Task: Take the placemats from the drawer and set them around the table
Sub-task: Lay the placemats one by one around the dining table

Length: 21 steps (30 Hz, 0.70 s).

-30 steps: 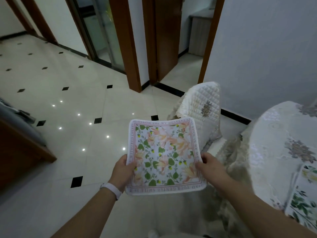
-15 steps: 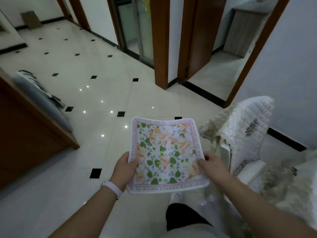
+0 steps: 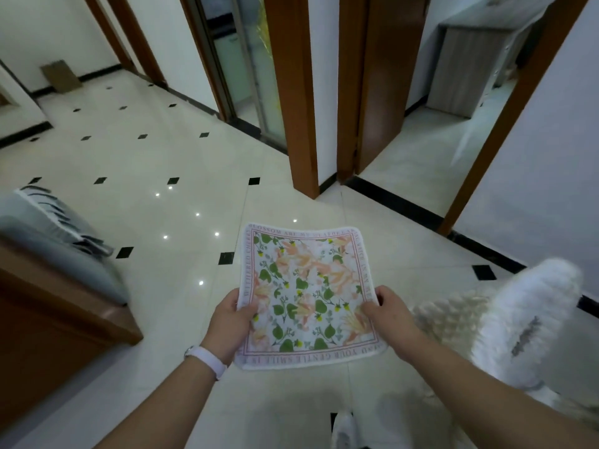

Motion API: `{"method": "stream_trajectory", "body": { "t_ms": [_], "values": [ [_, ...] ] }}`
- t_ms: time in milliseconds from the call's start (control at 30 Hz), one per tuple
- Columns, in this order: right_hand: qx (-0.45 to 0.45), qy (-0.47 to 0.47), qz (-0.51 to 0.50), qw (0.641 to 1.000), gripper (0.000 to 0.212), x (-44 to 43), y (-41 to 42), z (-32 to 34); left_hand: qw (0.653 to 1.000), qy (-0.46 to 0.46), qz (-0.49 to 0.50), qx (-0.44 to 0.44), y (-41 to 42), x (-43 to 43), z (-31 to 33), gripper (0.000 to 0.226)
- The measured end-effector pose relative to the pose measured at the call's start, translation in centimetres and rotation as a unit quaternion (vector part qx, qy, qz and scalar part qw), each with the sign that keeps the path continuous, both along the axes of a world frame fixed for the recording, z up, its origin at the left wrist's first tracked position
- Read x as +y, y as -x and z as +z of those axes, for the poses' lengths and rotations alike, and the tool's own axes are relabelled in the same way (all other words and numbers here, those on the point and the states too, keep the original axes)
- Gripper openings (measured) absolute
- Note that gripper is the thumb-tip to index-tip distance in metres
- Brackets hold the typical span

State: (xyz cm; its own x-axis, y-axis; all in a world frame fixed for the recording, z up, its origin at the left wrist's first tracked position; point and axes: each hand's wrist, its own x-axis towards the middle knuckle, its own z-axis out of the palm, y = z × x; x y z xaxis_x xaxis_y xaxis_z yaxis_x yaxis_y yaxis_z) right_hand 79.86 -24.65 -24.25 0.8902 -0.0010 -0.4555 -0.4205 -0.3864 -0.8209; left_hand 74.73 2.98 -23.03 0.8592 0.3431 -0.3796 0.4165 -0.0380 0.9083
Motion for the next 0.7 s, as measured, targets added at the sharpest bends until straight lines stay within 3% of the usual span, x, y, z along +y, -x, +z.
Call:
{"method": "stream_trajectory", "body": {
  "t_ms": [200, 533, 700],
  "values": [
    [0.006, -0.044, -0.056, 0.997, 0.014, -1.4, -6.2, 0.4, 0.999, 0.01, -0.033, -0.007, -8.8, -2.8, 1.1, 0.021],
    [0.005, 0.001, -0.17, 0.985, 0.013, -5.3, -15.5, -1.2, 0.99, 0.032, -0.136, 0.035, -25.1, -5.7, -3.5, 0.021],
    [-0.001, 0.023, -0.244, 0.97, 0.01, -5.4, -22.2, -0.3, 0.974, 0.044, -0.22, 0.005, -35.4, -8.0, -3.1, 0.024]
  ]
}}
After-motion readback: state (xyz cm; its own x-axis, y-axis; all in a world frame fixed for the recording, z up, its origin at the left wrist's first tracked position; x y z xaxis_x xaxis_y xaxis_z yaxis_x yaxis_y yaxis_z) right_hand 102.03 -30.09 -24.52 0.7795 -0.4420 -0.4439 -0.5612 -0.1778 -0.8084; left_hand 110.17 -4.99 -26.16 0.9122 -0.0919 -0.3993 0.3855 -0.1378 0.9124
